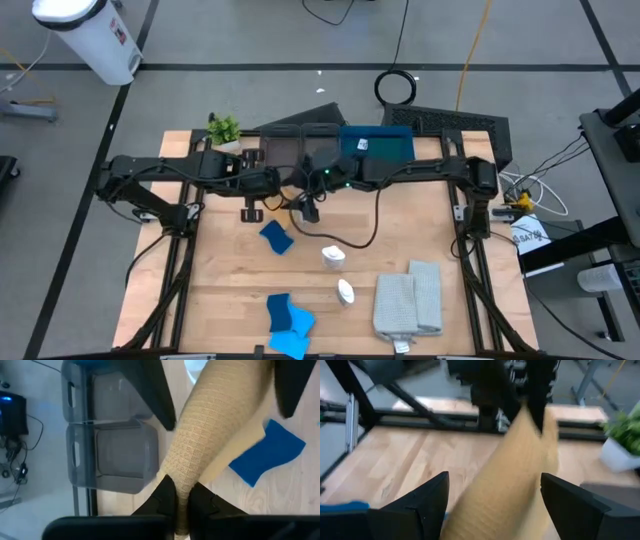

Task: Pick & Place Kitchen Items
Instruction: Put the yellow towel into the blue bin

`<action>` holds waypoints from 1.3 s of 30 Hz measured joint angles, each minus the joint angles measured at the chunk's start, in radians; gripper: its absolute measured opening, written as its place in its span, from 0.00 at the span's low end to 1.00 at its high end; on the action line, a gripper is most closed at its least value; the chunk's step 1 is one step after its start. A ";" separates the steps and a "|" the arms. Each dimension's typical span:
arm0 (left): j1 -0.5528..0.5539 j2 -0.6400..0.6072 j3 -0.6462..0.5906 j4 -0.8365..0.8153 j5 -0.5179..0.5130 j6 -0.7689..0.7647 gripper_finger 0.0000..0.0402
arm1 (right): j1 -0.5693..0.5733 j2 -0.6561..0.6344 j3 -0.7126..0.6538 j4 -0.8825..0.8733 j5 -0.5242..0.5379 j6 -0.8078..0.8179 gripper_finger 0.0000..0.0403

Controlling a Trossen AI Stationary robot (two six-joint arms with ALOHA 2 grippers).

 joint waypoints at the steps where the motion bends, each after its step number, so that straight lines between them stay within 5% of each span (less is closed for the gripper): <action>1: 0.001 0.000 0.000 0.005 0.000 0.001 0.05 | 0.000 0.009 0.000 0.008 0.000 -0.001 0.69; 9: 0.004 0.000 0.000 0.009 0.017 0.001 0.03 | 0.006 0.014 0.000 0.016 0.006 0.013 0.58; 20: 0.003 0.000 0.000 0.066 0.024 -0.014 0.08 | -0.007 0.012 0.000 -0.004 -0.022 -0.029 0.03; 30: 0.004 -0.073 0.067 0.106 0.018 -0.073 0.08 | -0.068 -0.135 0.002 -0.127 -0.022 -0.044 0.01; 39: 0.023 -0.148 0.087 0.336 -0.018 -0.115 0.08 | -0.136 -0.283 0.002 -0.263 -0.021 -0.012 0.00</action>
